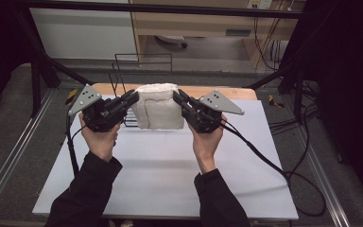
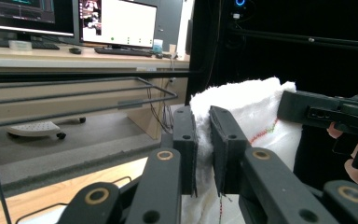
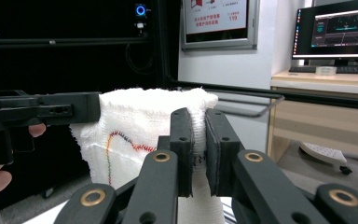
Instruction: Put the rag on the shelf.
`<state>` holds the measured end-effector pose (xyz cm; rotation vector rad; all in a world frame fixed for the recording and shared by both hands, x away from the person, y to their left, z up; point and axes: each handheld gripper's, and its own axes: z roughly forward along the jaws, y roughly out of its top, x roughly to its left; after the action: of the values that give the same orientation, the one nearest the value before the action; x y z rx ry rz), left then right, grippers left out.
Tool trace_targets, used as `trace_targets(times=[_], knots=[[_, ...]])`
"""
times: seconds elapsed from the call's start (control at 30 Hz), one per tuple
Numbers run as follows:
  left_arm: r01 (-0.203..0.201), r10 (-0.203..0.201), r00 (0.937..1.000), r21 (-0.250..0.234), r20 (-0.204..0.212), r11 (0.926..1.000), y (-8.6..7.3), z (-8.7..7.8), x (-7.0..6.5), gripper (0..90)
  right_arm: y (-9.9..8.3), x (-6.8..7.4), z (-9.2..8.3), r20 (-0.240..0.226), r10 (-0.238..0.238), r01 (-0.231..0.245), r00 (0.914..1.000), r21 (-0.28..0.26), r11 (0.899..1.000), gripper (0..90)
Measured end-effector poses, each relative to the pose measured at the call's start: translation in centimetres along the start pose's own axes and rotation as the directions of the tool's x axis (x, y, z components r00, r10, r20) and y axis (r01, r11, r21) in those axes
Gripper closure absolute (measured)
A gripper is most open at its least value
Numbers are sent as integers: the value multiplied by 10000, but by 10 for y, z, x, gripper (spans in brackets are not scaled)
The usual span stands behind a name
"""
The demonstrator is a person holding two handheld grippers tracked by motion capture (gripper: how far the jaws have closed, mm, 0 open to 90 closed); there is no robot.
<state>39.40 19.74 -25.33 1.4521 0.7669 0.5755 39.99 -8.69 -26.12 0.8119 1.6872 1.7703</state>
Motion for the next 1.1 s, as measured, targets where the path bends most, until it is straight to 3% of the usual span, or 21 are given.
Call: trace_targets(times=[0.63,1.1], knots=[[-68,48,9995,-593,-325,9982,40,1,19,808,38,5,33,152,-237,243,9996,-400,9989,829],[-70,28,9978,-634,-661,9980,61,9,37,809,53,2,58,227,-119,131,9997,-513,9986,829]])
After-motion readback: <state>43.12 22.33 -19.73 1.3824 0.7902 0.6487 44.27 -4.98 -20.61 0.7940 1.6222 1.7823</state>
